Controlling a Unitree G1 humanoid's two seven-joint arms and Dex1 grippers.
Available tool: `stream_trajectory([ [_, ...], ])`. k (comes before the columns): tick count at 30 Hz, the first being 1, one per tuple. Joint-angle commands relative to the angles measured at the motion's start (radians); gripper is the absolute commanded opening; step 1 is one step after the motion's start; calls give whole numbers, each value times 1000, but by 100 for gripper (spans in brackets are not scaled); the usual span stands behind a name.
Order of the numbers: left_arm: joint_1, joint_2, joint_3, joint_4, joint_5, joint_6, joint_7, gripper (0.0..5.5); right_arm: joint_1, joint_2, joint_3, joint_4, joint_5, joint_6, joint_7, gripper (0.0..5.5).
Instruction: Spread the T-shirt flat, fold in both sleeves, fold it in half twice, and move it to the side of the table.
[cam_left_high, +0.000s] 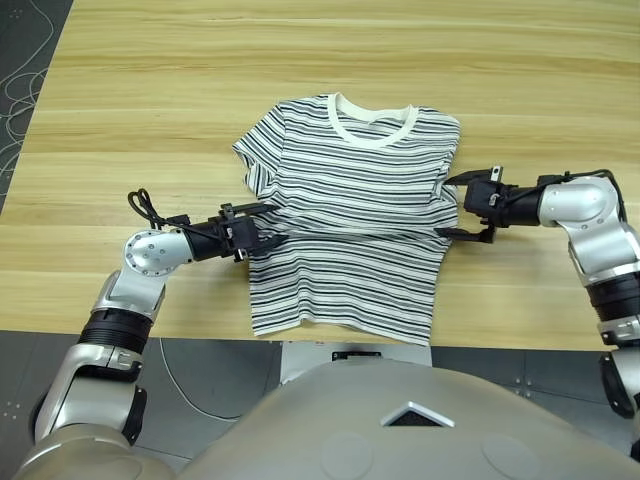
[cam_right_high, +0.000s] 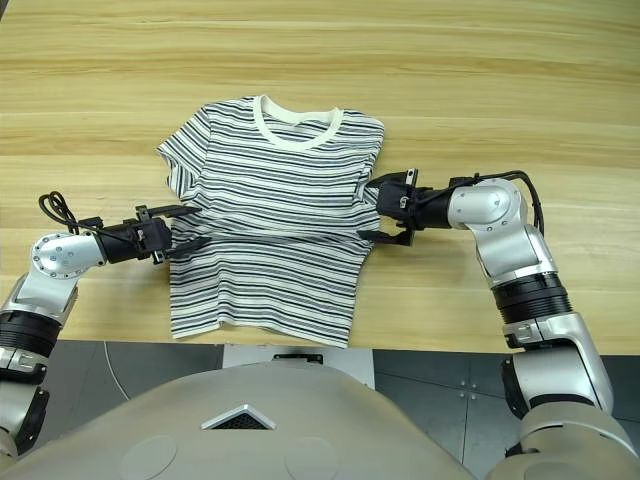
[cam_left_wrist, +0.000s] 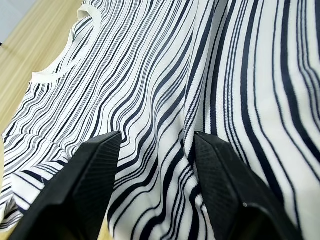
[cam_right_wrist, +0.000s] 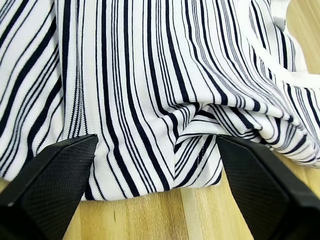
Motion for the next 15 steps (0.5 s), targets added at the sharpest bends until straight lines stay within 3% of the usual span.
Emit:
stream_trajectory([
  [1, 107, 63, -78, 36, 73, 109, -118, 262, -81, 15, 0, 78, -36, 53, -13, 437],
  [7, 159, 130, -116, -68, 21, 149, -231, 262, -180, 26, -5, 157, -49, 29, -13, 437],
  [11, 164, 187, -135, -146, 4, 188, -301, 262, -220, 20, -47, 127, 54, 108, 103, 437],
  [15, 99, 157, -114, -179, -39, 233, -306, 262, -282, 40, -82, 189, 113, 159, 153, 437],
])
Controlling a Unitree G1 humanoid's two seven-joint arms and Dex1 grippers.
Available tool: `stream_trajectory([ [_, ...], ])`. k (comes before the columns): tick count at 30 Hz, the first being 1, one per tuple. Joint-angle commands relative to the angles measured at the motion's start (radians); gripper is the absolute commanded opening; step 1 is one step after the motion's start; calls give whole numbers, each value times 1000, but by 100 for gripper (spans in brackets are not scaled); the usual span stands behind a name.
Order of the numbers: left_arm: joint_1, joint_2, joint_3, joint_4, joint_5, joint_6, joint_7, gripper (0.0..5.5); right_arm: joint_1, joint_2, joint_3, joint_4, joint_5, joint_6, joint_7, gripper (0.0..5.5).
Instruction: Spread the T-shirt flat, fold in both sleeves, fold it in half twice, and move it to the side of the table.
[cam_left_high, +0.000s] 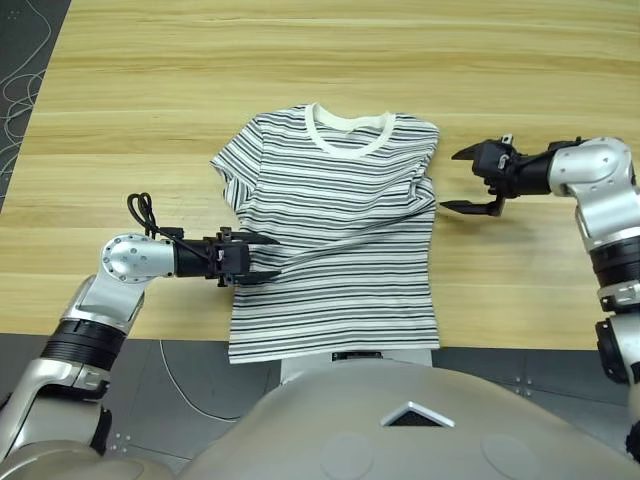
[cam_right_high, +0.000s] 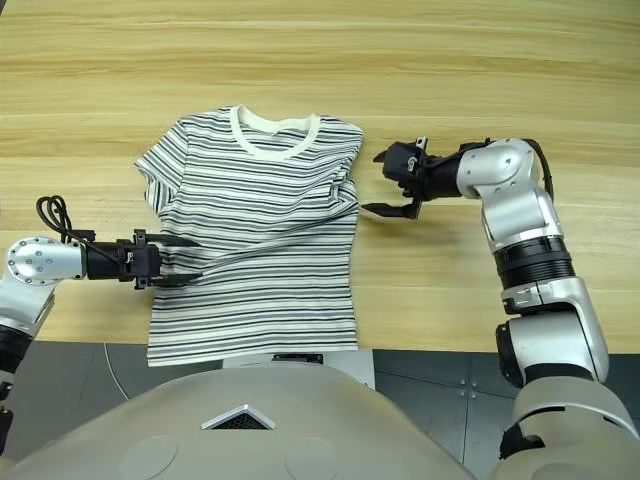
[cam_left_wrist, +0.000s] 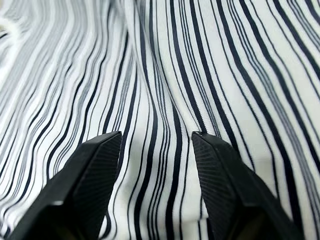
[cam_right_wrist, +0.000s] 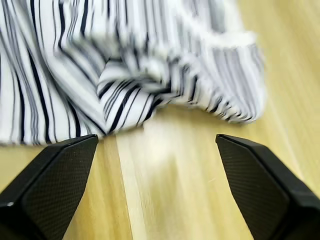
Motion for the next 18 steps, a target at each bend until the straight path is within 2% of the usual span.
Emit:
stream_trajectory([
  [1, 25, -16, -60, 8, 58, 105, -55, 262, -69, 22, -27, 60, 17, 32, 5, 437],
  [11, -97, -97, 28, -138, -99, 258, -74, 262, -84, 94, -2, 195, -70, -101, -104, 437],
  [18, -227, -144, 87, -66, -126, 291, -89, 262, -94, 120, 0, 259, -93, -146, -122, 437],
])
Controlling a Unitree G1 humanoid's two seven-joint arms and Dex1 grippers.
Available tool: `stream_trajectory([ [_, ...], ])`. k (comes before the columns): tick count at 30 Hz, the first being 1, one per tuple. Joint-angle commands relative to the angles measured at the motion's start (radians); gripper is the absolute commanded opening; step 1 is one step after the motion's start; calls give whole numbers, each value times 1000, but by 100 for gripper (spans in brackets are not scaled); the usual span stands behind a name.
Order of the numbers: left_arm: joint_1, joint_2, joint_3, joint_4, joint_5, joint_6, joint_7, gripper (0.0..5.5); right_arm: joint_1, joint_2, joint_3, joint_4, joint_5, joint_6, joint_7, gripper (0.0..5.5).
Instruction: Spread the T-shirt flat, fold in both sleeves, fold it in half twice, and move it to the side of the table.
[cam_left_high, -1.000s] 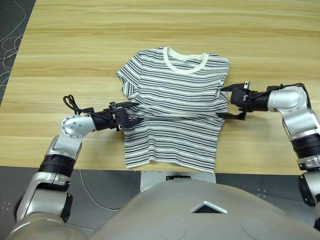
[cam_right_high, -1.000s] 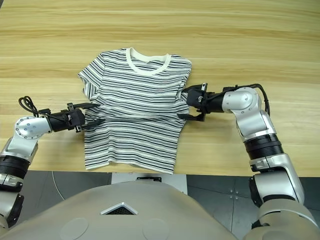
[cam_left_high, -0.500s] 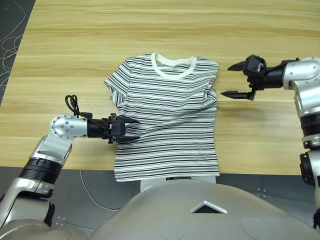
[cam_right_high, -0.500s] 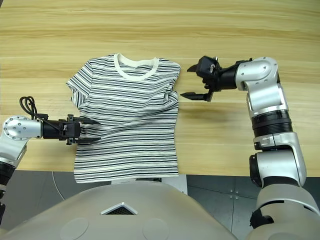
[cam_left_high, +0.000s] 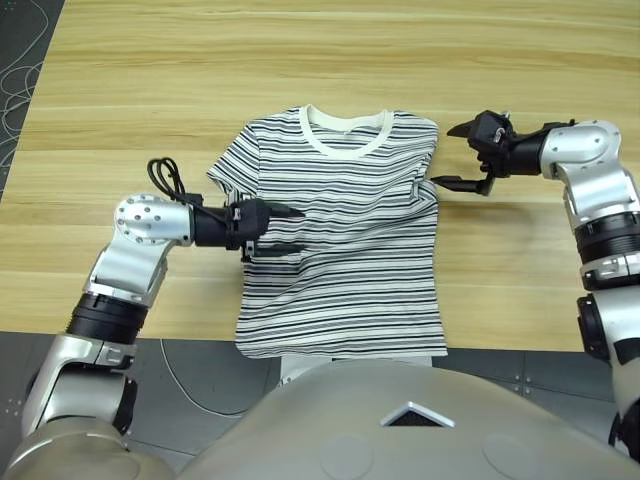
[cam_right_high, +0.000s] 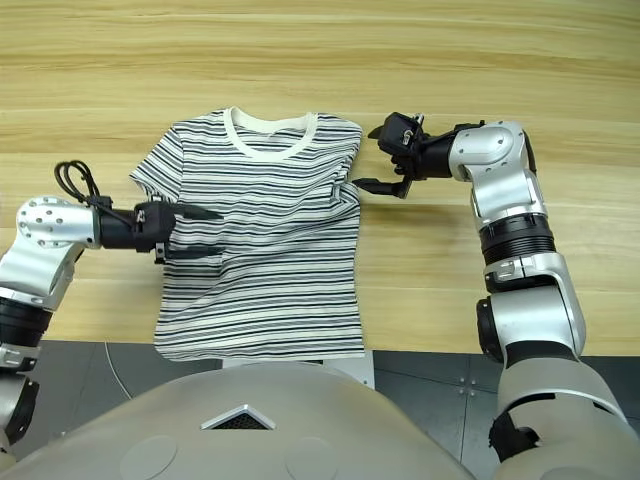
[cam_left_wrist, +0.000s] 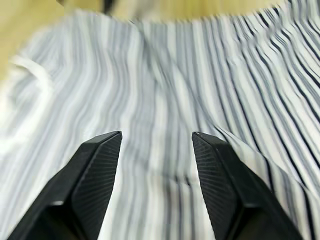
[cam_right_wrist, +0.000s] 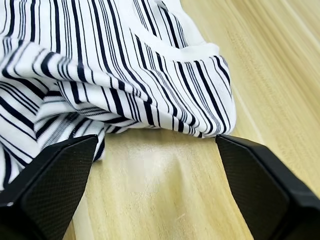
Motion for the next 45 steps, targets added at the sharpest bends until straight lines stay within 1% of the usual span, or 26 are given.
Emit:
stream_trajectory([
  [1, -49, -16, 25, 49, 11, -2, -23, 262, -21, 18, 3, 40, -21, -34, -15, 437],
  [3, -72, -37, 27, 72, 19, -10, -12, 262, -20, 25, 4, 45, -24, -40, -18, 437],
  [6, -140, -114, 23, 185, 71, -48, 61, 262, -13, 35, 3, 49, -23, -46, -20, 437],
  [7, -176, -138, 12, 265, 129, -105, 107, 262, -12, 38, 3, 50, -23, -47, -21, 437],
  [9, -271, -195, 2, 495, 221, -200, 206, 262, -12, 47, 2, 52, -23, -49, -23, 437],
  [12, -368, -261, 7, 773, 287, -300, 294, 262, -16, 60, 4, 54, -25, -50, -26, 437],
  [15, -420, -302, 5, 965, 337, -357, 359, 262, -26, 68, 6, 61, -30, -55, -28, 437],
  [19, -441, -325, 0, 1120, 394, -392, 429, 262, -30, 76, 12, 57, -42, -58, -26, 437],
  [26, -427, -337, -11, 1193, 431, -409, 474, 262, -24, 64, 69, 96, -144, -126, -83, 437],
  [30, -418, -333, -7, 1197, 431, -417, 473, 262, -23, 39, 101, 128, -218, -192, -147, 437],
  [33, -421, -328, -2, 1198, 425, -416, 469, 262, -18, -2, 126, 143, -275, -244, -191, 437],
  [39, -421, -334, 3, 1198, 427, -412, 470, 262, 18, -81, 109, 127, -278, -263, -206, 437],
  [45, -428, -332, 12, 1201, 429, -405, 475, 262, 81, -130, 87, 58, -257, -248, -188, 437],
])
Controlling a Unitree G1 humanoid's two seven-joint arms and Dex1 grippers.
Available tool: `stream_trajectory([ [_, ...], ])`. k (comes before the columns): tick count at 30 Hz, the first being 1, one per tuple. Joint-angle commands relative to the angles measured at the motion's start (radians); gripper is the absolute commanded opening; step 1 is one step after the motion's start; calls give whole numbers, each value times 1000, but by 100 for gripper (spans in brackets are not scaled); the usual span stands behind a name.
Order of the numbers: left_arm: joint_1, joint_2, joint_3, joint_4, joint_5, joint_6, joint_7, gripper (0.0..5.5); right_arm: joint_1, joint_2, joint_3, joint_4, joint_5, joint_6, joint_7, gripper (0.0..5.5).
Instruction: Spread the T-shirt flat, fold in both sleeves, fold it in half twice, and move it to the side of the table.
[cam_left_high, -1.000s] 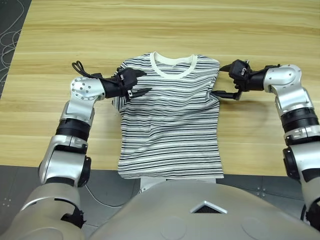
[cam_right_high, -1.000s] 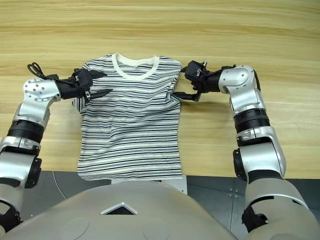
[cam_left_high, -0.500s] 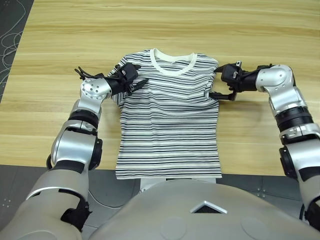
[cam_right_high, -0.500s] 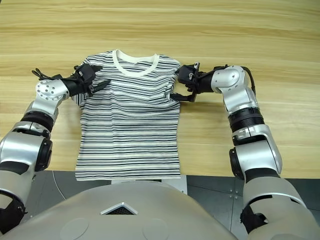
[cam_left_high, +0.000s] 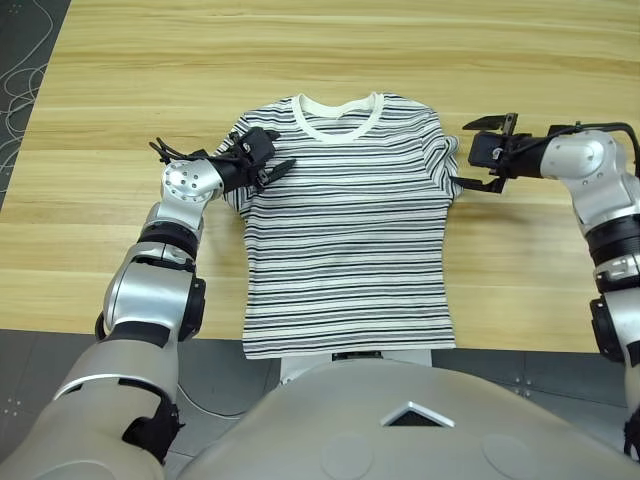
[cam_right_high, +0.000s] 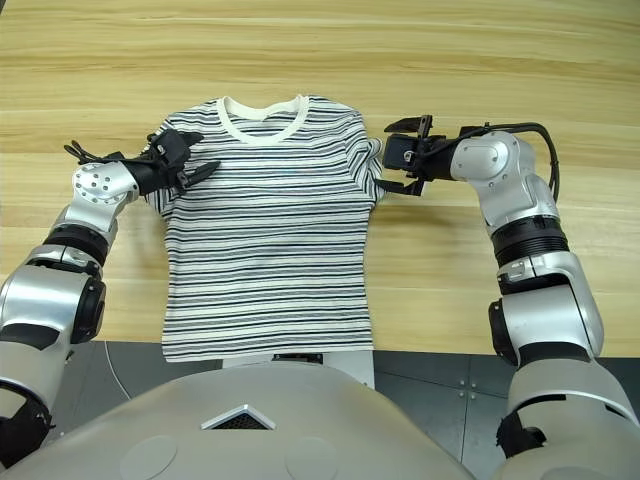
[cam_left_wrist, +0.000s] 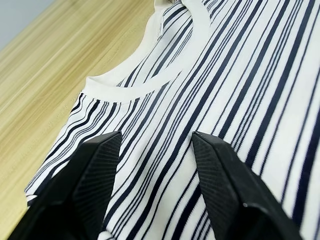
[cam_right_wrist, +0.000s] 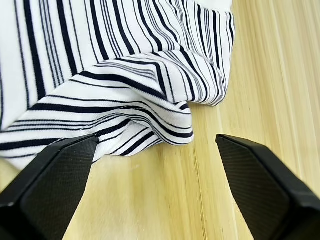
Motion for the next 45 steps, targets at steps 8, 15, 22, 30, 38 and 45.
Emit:
stream_trajectory([
  [8, 26, 4, -14, 52, 64, 65, 0, 262, 111, -82, -16, -69, 0, 48, 47, 437],
  [15, 21, 4, 2, 48, 47, 59, -14, 262, 114, -66, -40, -121, 13, 20, 5, 437],
  [22, 12, -8, 19, 24, 36, 25, -49, 262, 16, 3, -56, -182, 32, 28, -16, 437],
  [30, -52, 6, 63, -10, 14, -1, -80, 262, -8, 8, -62, -160, 3, 15, -59, 437],
  [38, -133, 64, 388, -185, -396, 578, -331, 262, 97, -32, -143, -137, 31, -6, -159, 437],
  [45, -13, 224, 447, -295, -446, 980, -361, 262, 168, -32, -170, -154, 34, 0, -207, 437],
])
